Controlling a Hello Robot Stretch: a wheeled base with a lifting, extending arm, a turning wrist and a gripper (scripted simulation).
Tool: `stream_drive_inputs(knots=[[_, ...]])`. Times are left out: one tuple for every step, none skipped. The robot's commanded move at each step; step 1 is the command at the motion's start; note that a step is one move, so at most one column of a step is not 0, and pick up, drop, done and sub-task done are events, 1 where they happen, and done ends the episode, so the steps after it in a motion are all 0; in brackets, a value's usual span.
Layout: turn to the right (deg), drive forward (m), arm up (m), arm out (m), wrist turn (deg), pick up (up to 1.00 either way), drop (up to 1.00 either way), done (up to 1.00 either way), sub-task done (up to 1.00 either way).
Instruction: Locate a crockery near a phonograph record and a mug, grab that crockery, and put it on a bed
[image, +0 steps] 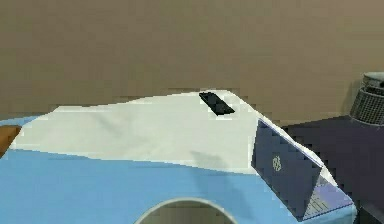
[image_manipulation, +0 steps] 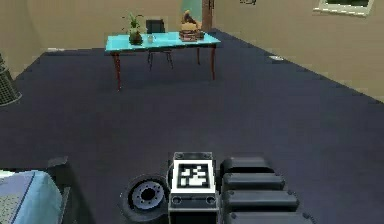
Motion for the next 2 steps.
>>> stream_drive_inputs(knots=[[-24.0, 0.00, 0.00, 0.00, 0.0, 0.00, 0.00, 0.00, 0.00], [-3.0, 0.00, 0.00, 0.00, 0.0, 0.00, 0.00, 0.00, 0.00]])
